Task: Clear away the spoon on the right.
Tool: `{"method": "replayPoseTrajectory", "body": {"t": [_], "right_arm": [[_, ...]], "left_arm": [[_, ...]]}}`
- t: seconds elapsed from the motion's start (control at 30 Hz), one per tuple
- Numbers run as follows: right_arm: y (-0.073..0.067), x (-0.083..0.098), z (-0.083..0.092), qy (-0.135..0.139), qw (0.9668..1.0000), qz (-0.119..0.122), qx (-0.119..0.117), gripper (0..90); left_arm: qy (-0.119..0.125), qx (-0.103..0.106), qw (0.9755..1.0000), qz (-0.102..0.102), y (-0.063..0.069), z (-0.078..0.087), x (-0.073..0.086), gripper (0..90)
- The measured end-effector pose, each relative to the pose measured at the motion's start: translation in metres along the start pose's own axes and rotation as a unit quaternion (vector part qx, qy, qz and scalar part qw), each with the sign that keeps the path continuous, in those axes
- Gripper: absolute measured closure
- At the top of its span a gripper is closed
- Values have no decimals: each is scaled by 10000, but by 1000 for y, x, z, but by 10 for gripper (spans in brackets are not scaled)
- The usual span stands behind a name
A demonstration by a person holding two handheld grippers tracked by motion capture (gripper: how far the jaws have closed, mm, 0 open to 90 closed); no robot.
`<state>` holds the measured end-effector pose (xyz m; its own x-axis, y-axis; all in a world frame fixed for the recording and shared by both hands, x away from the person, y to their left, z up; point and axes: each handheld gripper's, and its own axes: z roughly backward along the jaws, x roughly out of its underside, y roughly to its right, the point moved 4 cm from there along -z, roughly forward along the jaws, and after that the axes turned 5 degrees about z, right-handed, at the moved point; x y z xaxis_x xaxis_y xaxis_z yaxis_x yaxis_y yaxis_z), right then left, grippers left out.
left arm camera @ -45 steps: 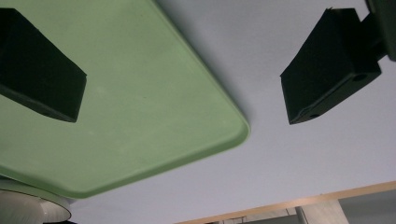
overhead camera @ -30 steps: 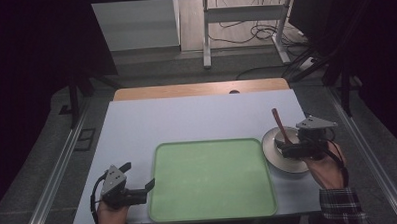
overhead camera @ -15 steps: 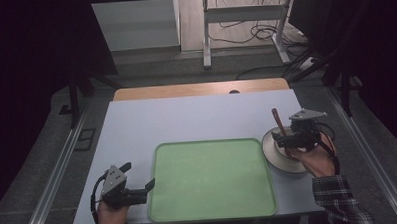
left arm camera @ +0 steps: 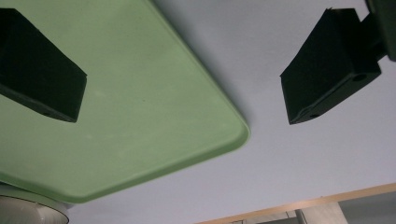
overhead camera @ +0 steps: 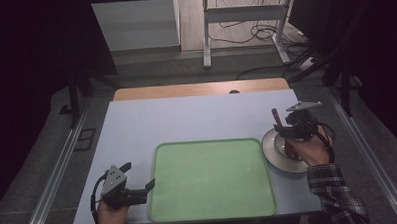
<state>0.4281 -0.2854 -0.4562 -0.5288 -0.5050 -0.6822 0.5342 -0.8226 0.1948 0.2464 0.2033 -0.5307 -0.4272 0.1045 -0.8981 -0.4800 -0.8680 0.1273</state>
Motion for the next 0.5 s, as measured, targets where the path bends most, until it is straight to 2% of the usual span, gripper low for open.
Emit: {"method": "replayPoseTrajectory", "body": {"t": [0.2,0.27,0.5], "right_arm": [[3,-4,-9,-167,9998,-53,13,546],[4,-6,-14,-261,9996,-104,-25,598],[5,-7,-23,-546,9984,-104,57,693]], "left_arm": [[2,-2,10000,4,0,0,0,0],[-5,1,10000,-1,0,0,0,0],[-24,16,10000,-6,0,0,0,2]]}}
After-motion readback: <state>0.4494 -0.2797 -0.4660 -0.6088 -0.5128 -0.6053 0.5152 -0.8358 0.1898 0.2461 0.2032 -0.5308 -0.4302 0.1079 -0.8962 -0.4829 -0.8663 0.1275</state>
